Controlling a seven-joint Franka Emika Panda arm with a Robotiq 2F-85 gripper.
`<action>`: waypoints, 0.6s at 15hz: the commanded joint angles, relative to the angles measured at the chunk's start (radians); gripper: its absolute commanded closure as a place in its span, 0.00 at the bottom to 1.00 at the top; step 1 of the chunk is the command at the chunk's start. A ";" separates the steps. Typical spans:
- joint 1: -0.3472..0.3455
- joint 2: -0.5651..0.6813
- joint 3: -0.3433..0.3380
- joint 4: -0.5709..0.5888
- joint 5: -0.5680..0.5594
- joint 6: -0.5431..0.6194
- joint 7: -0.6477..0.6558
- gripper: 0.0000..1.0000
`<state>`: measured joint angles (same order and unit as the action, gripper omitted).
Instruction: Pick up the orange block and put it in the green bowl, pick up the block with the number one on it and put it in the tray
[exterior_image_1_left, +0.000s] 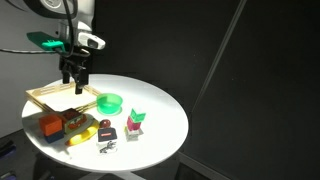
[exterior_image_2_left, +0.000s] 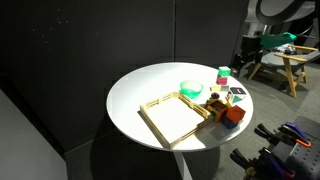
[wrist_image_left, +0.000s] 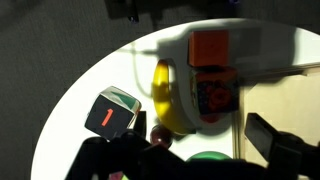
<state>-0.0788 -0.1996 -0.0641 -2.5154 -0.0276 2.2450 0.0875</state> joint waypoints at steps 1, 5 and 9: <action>0.004 0.011 0.013 -0.018 -0.010 0.043 0.017 0.00; 0.003 0.026 0.016 -0.046 -0.022 0.097 0.013 0.00; 0.005 0.038 0.012 -0.047 -0.003 0.096 0.000 0.00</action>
<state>-0.0735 -0.1611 -0.0519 -2.5637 -0.0311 2.3429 0.0877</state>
